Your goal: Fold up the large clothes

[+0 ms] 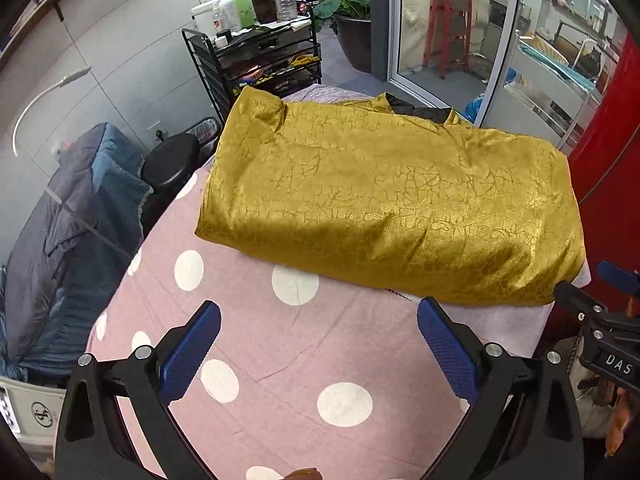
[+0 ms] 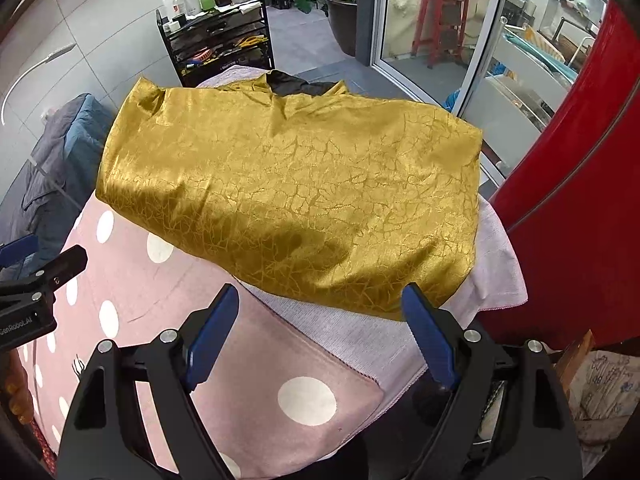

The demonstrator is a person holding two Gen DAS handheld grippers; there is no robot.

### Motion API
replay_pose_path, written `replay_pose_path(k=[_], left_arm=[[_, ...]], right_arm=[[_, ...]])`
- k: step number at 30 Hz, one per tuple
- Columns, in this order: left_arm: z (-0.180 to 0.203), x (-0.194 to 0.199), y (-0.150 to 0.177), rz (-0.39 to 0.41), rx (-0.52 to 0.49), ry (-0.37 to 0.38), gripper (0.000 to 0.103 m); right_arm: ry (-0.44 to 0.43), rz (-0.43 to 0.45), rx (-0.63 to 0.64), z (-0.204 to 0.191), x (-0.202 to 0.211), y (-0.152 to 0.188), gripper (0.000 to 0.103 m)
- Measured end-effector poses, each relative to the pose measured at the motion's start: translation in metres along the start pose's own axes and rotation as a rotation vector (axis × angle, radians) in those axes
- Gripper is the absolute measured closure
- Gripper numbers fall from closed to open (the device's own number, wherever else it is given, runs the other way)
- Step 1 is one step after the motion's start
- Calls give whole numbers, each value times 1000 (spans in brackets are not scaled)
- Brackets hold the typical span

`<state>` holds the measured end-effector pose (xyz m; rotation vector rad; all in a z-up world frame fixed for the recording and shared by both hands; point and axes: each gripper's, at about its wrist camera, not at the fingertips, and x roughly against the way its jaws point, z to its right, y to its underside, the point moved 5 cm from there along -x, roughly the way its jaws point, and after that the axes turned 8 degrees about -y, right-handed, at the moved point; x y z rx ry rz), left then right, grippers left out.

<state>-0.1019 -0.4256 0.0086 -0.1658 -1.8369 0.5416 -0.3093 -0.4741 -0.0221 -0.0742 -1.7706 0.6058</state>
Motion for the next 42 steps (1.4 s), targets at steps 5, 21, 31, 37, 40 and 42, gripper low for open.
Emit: replay_pose_path(k=[5, 21, 31, 37, 40, 42], left_arm=[[1, -2, -1, -11, -1, 10, 6], [7, -2, 0, -22, -18, -16, 6], [8, 1, 0, -19, -21, -26, 6], [8, 1, 1, -21, -21, -30, 6], [8, 1, 1, -18, -10, -30, 6], [6, 2, 1, -11, 10, -24, 6]], right_arm=[[-7, -1, -5, 0, 1, -3, 20], [-14, -12, 1, 0, 0, -1, 20], [-11, -16, 6, 1, 0, 1, 20], [-16, -16, 13, 1, 1, 1, 20], [-18, -16, 15, 1, 0, 0, 20], [-18, -16, 18, 1, 0, -1, 20]])
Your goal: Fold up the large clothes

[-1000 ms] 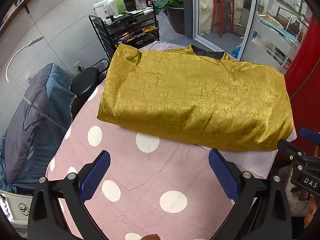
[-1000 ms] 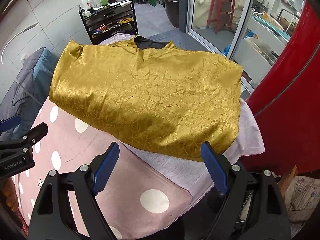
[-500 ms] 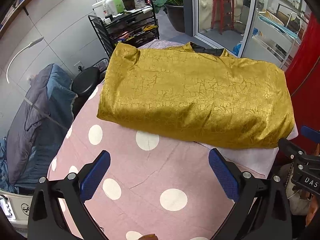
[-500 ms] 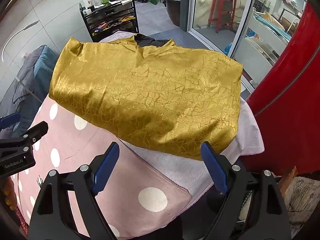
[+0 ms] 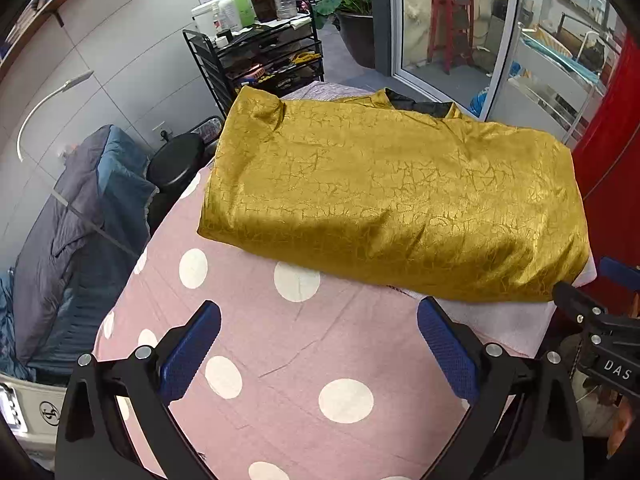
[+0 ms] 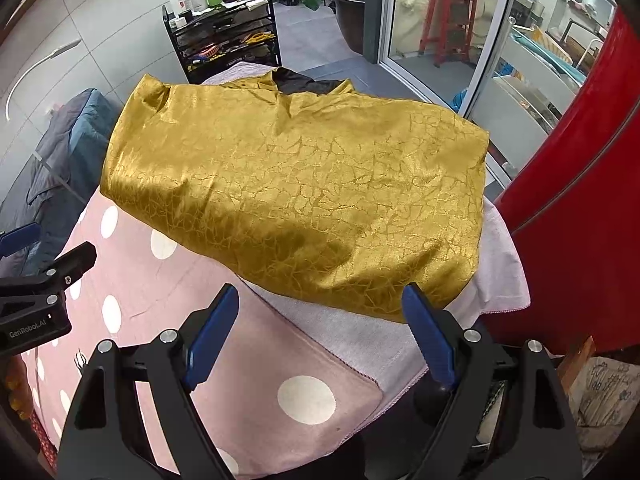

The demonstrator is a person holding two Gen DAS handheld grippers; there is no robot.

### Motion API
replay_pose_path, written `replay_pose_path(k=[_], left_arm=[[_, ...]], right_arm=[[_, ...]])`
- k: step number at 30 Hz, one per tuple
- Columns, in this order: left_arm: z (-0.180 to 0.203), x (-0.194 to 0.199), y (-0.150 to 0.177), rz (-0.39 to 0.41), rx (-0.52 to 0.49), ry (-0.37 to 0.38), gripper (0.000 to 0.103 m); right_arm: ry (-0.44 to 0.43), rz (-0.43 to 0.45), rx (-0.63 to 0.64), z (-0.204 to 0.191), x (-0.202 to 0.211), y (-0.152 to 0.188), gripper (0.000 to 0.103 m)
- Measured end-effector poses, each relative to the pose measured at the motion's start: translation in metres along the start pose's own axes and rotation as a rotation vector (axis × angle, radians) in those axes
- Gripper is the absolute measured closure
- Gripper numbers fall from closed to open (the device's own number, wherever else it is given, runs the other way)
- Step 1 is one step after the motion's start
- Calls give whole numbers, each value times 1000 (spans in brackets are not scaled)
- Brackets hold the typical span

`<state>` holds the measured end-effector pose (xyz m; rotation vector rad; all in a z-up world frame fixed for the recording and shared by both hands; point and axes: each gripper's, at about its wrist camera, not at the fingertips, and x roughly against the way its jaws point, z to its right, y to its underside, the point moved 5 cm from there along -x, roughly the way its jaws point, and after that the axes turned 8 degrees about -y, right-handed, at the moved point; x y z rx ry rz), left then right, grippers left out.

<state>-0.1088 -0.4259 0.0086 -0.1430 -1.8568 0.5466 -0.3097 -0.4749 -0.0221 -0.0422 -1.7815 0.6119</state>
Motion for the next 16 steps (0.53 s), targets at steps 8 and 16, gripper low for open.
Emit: replay_pose_path(k=[8, 16], left_arm=[[0, 1, 0, 16, -9, -38, 6], [4, 0, 1, 1, -23, -28, 6]], right_arm=[[-3, -2, -7, 2, -2, 0, 20], [-2, -4, -8, 3, -3, 1, 20]])
